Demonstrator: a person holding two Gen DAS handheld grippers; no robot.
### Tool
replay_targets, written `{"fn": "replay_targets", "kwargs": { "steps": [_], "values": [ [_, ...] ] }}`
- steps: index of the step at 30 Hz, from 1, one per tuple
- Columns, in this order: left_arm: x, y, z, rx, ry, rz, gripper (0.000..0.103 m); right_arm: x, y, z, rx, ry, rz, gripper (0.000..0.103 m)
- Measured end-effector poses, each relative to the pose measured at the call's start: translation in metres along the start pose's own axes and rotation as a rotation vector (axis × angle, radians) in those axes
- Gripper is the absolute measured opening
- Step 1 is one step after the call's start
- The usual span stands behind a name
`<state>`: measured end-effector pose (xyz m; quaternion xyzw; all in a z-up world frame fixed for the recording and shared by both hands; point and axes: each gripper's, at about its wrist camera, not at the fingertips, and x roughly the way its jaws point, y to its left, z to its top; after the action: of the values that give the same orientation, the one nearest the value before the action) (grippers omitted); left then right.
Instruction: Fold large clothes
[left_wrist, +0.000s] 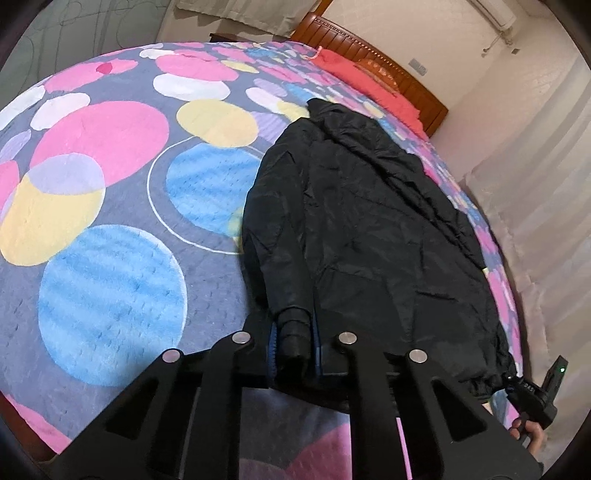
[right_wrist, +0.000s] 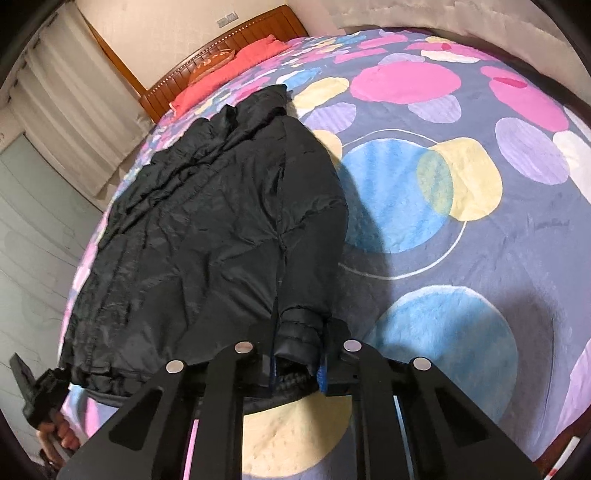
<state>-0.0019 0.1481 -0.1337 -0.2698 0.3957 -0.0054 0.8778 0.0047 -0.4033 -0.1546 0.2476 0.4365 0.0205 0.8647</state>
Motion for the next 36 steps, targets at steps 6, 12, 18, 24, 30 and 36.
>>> {"fn": "replay_targets", "kwargs": {
  "steps": [6, 12, 18, 24, 30, 36],
  "values": [
    [-0.026, -0.001, -0.005, 0.003, -0.014, -0.051, 0.012, -0.017, -0.003, -0.006, 0.031, 0.009, 0.063, 0.014],
    [-0.051, -0.002, 0.002, -0.041, -0.032, -0.13, 0.011, -0.032, -0.008, -0.004, 0.118, 0.027, 0.216, 0.013],
    [-0.066, -0.019, 0.033, -0.045, -0.078, -0.213, 0.011, -0.043, 0.011, 0.022, 0.148, 0.005, 0.369, 0.012],
    [-0.061, -0.042, 0.075, -0.029, -0.097, -0.279, 0.011, -0.04, 0.042, 0.066, 0.111, -0.019, 0.468, 0.011],
    [-0.037, -0.074, 0.137, 0.049, -0.151, -0.264, 0.011, -0.026, 0.072, 0.129, 0.07, -0.074, 0.496, 0.011],
    [0.008, -0.089, 0.208, 0.063, -0.168, -0.216, 0.011, 0.012, 0.086, 0.208, 0.086, -0.133, 0.46, 0.011]
  ]
}}
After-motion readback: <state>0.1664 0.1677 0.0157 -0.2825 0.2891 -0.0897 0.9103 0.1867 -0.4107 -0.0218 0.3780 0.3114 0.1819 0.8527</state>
